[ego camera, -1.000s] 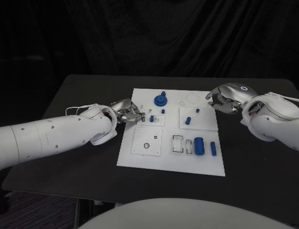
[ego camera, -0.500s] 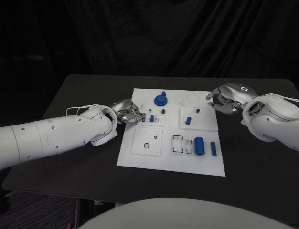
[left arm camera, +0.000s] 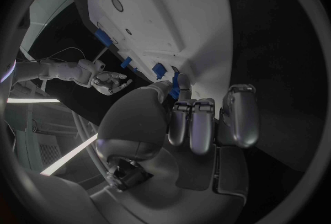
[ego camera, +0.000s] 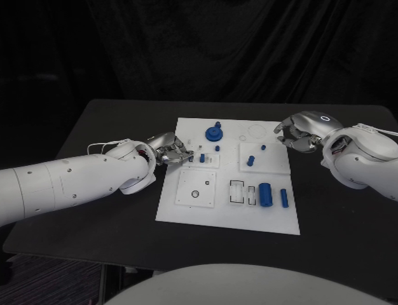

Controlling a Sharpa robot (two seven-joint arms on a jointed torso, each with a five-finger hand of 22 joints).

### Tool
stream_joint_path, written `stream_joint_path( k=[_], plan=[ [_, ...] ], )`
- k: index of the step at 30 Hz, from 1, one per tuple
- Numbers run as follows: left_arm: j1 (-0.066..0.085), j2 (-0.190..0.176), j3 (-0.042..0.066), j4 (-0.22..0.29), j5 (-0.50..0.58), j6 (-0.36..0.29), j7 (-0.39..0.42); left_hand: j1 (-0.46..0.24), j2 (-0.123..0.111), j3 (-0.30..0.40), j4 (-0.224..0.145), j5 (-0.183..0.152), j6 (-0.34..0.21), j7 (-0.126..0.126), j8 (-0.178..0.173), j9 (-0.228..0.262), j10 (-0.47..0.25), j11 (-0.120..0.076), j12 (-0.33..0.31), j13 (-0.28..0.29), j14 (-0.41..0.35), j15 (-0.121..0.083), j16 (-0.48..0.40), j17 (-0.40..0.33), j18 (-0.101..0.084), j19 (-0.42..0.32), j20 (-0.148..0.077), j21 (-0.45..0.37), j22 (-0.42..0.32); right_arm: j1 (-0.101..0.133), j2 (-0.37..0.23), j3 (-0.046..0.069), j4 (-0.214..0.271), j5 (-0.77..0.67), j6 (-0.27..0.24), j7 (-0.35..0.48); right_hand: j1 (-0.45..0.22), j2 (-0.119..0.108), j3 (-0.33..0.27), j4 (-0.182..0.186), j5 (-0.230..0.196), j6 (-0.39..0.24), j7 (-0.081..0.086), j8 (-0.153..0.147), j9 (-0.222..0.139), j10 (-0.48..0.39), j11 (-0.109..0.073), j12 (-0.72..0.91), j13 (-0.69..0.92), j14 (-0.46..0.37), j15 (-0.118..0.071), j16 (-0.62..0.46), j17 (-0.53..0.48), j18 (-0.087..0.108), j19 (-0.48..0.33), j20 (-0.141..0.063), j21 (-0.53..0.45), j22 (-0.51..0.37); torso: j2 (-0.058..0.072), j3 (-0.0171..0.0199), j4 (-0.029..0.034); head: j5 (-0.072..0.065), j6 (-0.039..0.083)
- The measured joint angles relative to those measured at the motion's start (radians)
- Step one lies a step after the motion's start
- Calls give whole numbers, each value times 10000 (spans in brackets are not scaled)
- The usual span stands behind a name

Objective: Assemble the parts on the task board

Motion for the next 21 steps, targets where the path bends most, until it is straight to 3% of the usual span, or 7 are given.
stream_joint_path(
  k=[21],
  plan=[
    [-44,-67,0,104,0,10,47,0,0,-27,-29,98,0,0,0,-10,0,0,-44,0,0,0,-38,0,0,0,0,-52,0,-2,-3,0,-5,1,8,-3,0,0,57,-1,0,0,0,0,-26,0,0,0,0,0,0,0,0,0,0,0,0,-1,-2,5,-1,-18,0]
  ],
)
